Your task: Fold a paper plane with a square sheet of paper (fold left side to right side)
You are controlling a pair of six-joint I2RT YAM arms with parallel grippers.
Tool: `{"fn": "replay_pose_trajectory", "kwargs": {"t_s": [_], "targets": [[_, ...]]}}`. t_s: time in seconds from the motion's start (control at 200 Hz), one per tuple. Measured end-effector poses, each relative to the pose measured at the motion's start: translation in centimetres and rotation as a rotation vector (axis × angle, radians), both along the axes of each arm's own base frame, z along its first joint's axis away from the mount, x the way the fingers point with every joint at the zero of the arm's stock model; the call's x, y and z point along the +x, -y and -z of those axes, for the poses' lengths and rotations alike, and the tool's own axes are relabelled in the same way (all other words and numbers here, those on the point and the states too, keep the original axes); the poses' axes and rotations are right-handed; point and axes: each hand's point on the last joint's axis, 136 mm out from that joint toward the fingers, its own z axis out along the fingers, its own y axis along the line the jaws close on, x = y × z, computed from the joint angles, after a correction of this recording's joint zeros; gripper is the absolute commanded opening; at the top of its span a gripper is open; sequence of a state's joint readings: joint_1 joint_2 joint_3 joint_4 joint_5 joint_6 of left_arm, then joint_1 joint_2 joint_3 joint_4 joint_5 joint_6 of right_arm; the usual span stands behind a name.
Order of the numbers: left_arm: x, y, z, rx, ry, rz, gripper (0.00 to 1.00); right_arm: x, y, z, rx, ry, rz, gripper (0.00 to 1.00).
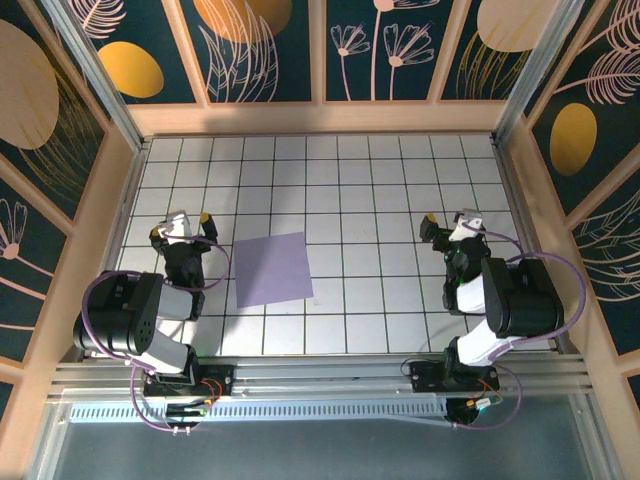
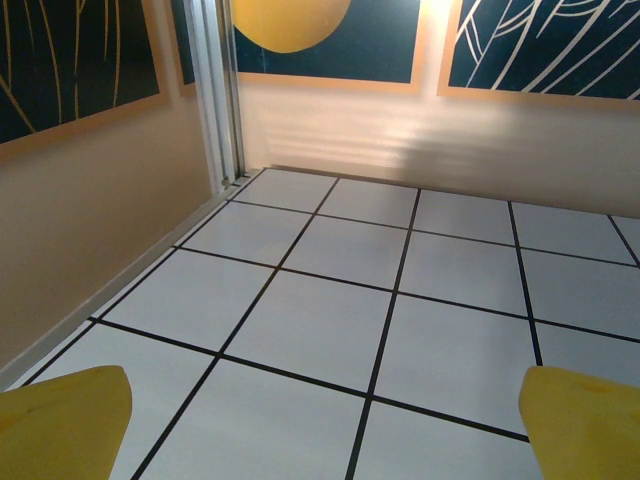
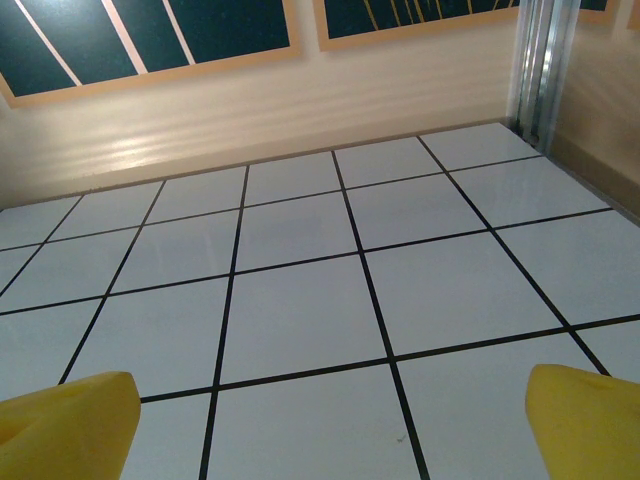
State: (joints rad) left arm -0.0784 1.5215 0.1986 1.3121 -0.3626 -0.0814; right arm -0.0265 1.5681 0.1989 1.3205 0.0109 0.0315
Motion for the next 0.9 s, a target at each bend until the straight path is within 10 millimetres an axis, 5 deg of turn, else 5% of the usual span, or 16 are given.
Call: {"fn": "replay_pose_trajectory", "kwargs": {"t_s": [0.325, 0.611, 0.896], "targets": [[0.0, -0.1, -0.4, 0.001, -0.016, -0.008, 0.99, -0.2, 0.3, -1.6, -0.001, 0.018, 0.020, 0.99], [0.5, -0.1, -8.6, -0.079, 0.109, -0.012, 0.99, 0.1, 0.6, -7.1, 0.070, 0.060, 0.041, 0.99], [0.2, 3.0, -9.8, -0.389, -0.036, 0.123, 0.97, -0.8, -1.7, -10.2, 0.304, -0.052, -0.048, 0.99]]}}
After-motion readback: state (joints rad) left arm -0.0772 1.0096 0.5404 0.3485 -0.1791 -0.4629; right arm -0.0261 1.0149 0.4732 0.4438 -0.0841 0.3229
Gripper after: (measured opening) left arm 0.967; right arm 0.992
